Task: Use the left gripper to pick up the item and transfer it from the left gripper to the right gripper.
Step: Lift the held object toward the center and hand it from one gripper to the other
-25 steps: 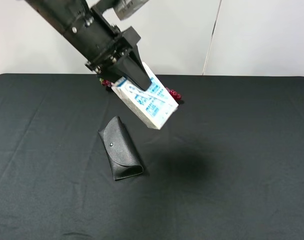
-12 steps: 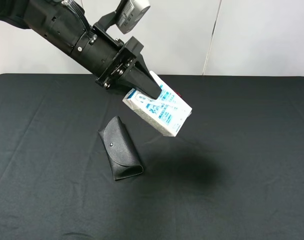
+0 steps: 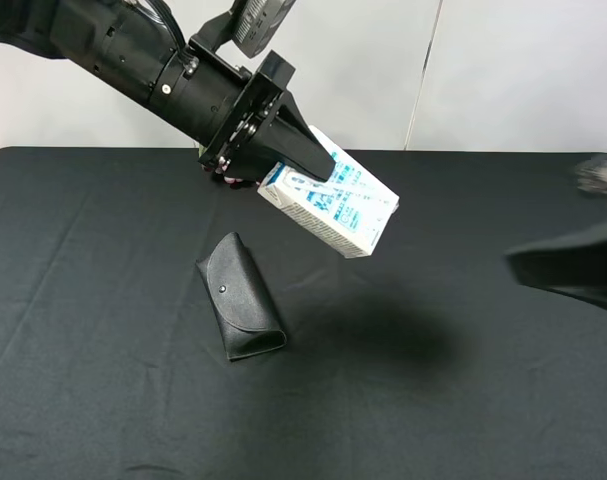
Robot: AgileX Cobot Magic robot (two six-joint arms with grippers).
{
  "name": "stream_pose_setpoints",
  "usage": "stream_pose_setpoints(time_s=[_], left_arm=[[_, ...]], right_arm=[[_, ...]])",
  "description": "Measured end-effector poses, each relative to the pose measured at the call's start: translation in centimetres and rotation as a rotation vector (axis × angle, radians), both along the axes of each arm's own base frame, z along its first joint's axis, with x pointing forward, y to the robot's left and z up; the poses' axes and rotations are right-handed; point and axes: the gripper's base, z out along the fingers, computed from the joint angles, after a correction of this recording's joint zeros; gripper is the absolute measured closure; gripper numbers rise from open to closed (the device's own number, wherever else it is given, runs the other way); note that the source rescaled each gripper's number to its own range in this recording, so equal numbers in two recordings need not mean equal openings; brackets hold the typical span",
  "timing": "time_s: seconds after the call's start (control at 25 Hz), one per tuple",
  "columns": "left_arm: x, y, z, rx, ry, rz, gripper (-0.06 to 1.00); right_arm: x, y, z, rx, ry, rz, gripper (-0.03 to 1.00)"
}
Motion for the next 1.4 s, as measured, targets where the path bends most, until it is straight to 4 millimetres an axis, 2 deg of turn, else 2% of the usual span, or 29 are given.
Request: stream_pose_setpoints(time_s=[0.28, 0.52, 1.0, 1.4], left_arm=[[0.2, 0.0, 0.0, -0.006, -0.006, 0.021, 0.94], [0.3, -0.3, 0.4, -0.054, 0.008, 0.051, 0.94], [0.4, -0.6, 0.9, -0.119, 0.007, 0.05, 0.94], [0.2, -0.7, 1.2, -0.155, 0.011, 0.032, 0.94]], right_arm=[[3.7, 4.5, 0.6, -0.074, -0.073, 0.092, -0.03], [5.3, 7.1, -0.3, -0.092, -0.091, 0.143, -0.03], [7.0, 8.9, -1.7, -0.1, -0.137, 0.183, -0.03], [8.3, 10.3, -3.6, -0.129, -0.122, 0.195, -0.03]])
